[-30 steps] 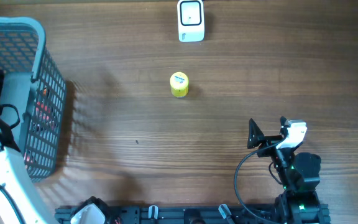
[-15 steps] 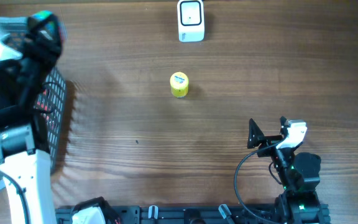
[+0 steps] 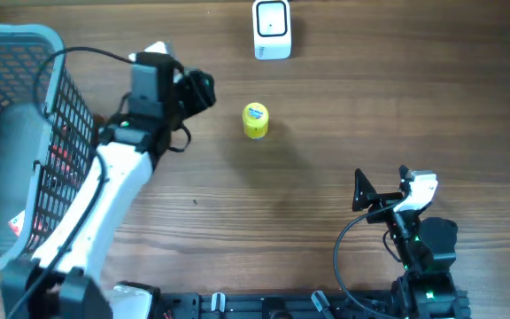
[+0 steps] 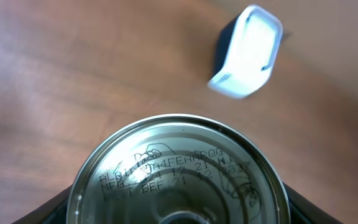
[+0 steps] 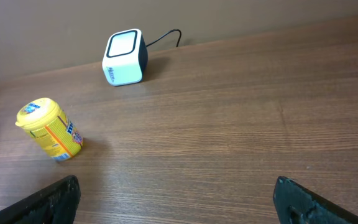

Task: Scan the item barcode
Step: 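Lift the tin can out and place it beside the yellow bottle, then return the left gripper into the basket above the snack packet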

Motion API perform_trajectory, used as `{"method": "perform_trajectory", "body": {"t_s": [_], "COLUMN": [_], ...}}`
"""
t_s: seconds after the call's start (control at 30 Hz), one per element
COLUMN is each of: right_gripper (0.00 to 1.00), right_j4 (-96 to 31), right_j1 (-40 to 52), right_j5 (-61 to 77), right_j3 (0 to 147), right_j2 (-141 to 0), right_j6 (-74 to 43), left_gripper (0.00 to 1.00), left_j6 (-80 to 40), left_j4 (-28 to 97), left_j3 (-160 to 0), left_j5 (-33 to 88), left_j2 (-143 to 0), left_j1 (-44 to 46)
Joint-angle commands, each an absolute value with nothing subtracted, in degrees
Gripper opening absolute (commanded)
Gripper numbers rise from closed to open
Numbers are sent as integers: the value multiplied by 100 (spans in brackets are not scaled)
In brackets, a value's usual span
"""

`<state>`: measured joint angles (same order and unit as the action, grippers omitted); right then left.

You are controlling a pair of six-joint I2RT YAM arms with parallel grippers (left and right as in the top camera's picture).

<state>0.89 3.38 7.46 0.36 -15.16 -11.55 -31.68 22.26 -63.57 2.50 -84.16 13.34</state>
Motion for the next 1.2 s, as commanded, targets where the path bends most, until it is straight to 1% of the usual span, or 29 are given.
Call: {"method": "perform_trajectory", "body": {"t_s": [0.0,0.27,0.5,0.53,0.57,0.63,0.7,0.73,0.77,0.87,0.93,1.1,1.17], "right_gripper": [100,100,100,100,100,100,100,100,100,100,100,100,100], "right_j4": [139,167,169,169,169,167,169,169,169,169,169,187,187], "right_j1": [316,314,316,316,314,314,316,316,314,314,314,316,314], "right_j5": [735,735,735,735,735,735,735,735,735,735,735,738,738], "right_j3": [32,32,32,32,32,32,32,32,32,32,32,32,32], "right_j2": [-1516,-1516,-1516,-1516,-1516,-1516,-1516,-1516,-1516,-1516,-1516,-1516,-1516], "right_j6": [-1197,-1197,-1199,-1199,-1197,-1199,-1197,-1199,-1199,-1197,-1199,-1199,-1199], "left_gripper": [63,62,63,70,79,83,84,92,100,100,100,100,100], "left_j6": [-2847,-2871,-2875,-2875,-2873,-2871,-2871,-2871,-2869,-2869,-2871,-2829,-2552], "left_j4": [2421,2871,2707,2674,2644,2641,2652,2711,2794,3100,3361,3795,3752], "left_j3": [-6386,-6386,-6386,-6386,-6386,-6386,-6386,-6388,-6388,-6388,-6388,-6388,-6420], "left_j5": [-412,-587,-285,-287,-290,-318,-331,-353,-423,-919,-1219,-1293,-1306], "left_j2": [-8986,-10175,-10842,-10901,-10940,-10945,-10940,-10890,-10785,-10243,-9633,-7695,-6716], "left_j1": [1610,1791,2174,2252,2329,2381,2366,2331,2320,2346,2375,2364,2359]}}
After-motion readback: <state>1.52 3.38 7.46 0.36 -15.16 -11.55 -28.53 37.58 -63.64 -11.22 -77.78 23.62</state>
